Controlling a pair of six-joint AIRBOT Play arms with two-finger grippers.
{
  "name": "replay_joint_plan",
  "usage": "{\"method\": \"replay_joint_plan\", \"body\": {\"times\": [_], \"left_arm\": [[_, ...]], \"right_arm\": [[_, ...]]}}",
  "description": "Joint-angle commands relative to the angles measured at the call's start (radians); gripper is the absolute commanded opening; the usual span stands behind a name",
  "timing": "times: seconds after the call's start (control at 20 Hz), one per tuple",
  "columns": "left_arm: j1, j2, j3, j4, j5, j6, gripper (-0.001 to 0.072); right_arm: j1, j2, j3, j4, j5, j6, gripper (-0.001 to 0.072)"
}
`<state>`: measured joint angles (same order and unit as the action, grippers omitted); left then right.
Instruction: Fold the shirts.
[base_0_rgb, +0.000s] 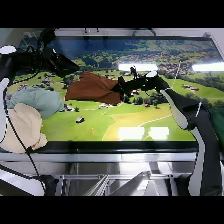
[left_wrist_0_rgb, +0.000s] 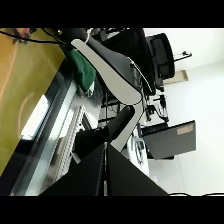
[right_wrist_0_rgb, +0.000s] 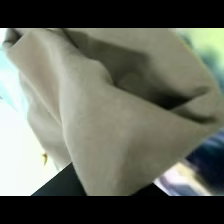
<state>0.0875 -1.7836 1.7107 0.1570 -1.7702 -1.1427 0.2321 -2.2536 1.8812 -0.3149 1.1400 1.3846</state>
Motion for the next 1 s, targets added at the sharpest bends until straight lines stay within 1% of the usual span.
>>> {"method": "replay_joint_plan", "body": {"times": [0.0, 0.1, 0.15, 0.2, 0.25, 0.35, 0.4, 0.45, 0.5, 0.6, 0.75, 0.85, 0.95], "left_arm": [[0.0, 0.0, 0.0, 0.0, 0.0, 0.001, 0.0015], [0.0, 0.0, 0.0, 0.0, -0.005, 0.001, 0.0015], [0.0, 0.0, 0.0, 0.0, -0.009, 0.001, 0.0015], [0.0, 0.0, 0.0, 0.0, -0.012, 0.001, 0.0015], [0.0, 0.0, 0.0, 0.001, -0.016, 0.001, 0.0014], [0.0, 0.0, 0.0, 0.001, -0.034, 0.0, 0.0014], [0.0, 0.0, 0.0, 0.001, -0.041, 0.001, 0.0014], [0.0, 0.0, 0.0, 0.001, -0.043, 0.0, 0.0014], [0.0, 0.0, 0.0, 0.001, -0.044, 0.001, 0.0014], [0.0, 0.0, 0.0, 0.001, -0.037, 0.0, 0.0014], [0.0, 0.0, 0.0, 0.001, -0.022, 0.0, 0.0015], [0.0, 0.0, 0.0, 0.002, -0.022, 0.0, 0.0015], [0.0, 0.0, 0.0, 0.009, -0.022, 0.0, 0.0015]], "right_arm": [[-0.023, 0.09, 0.003, 0.087, 0.034, -0.065, 0.0022], [-0.079, 0.209, 0.003, 0.071, 0.045, -0.078, 0.0022], [-0.119, 0.28, 0.003, 0.026, 0.036, -0.076, 0.0022], [-0.173, 0.36, 0.003, -0.056, 0.021, -0.074, 0.0022], [-0.233, 0.436, 0.003, -0.168, 0.014, -0.04, 0.0022], [-0.376, 0.584, 0.003, -0.441, 0.028, 0.065, 0.0022], [-0.449, 0.642, 0.003, -0.56, 0.043, 0.137, 0.0022], [-0.531, 0.691, 0.003, -0.663, 0.063, 0.243, 0.0022], [-0.611, 0.723, 0.003, -0.717, 0.084, 0.302, 0.0022], [-0.781, 0.737, 0.003, -0.73, 0.171, 0.383, 0.0022], [-0.961, 0.71, 0.003, -0.76, 0.309, 0.397, 0.0022], [-1.046, 0.706, 0.003, -0.868, 0.407, 0.441, 0.0022], [-1.112, 0.708, 0.003, -1.006, 0.5, 0.46, 0.0022]]}}
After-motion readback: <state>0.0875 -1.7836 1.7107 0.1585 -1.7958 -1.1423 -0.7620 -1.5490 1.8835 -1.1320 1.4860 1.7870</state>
